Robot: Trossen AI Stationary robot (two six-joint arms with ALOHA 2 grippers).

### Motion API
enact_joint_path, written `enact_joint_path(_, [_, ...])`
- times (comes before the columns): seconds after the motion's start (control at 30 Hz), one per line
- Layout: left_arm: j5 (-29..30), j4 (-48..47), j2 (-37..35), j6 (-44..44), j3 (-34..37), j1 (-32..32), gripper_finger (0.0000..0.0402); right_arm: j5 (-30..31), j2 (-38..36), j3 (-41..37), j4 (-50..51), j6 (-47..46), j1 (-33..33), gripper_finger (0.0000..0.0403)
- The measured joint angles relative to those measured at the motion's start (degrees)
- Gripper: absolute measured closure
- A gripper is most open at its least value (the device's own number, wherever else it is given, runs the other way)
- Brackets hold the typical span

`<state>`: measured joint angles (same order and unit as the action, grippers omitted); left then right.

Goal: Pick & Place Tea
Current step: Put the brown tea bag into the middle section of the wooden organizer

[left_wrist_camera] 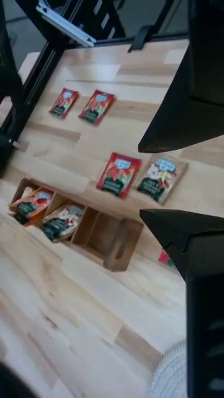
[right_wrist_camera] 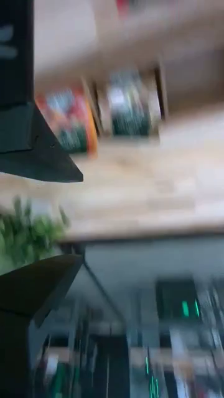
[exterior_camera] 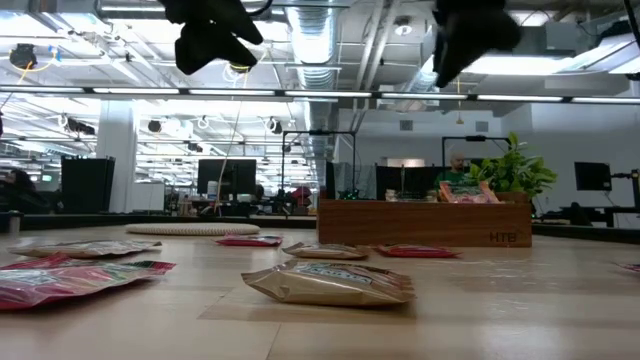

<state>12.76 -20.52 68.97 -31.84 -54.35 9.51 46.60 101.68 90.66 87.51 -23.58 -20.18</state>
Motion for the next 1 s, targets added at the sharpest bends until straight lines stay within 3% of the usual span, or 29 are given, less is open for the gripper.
enact_joint_path(0.13, [1.4,-1.3,0.0,-2.1,0.0,1.7,0.0253,-12.2,-0.3,0.0,-6.0,4.0,-2.0,0.0211])
enact_joint_path(0.27, [2.0,-4.2,0.0,-3.4,0.0,3.3,0.0253,-23.1,-0.1,0.0,-19.3,9.3,-4.1,0.0213])
enact_joint_path(0.47, [4.0,-14.0,0.0,-7.5,0.0,6.1,0.0253,-27.5,0.4,0.0,-35.6,11.6,-4.9,0.0227])
enact_joint_path(0.83, [5.2,-25.2,0.0,-2.9,0.0,7.8,0.0253,-44.0,5.4,0.0,-46.1,5.6,-5.3,0.0256])
enact_joint_path(1.0, [5.1,-29.4,0.0,-0.1,0.0,8.7,0.0253,-46.8,10.6,-0.1,-48.9,0.7,-5.0,0.0267])
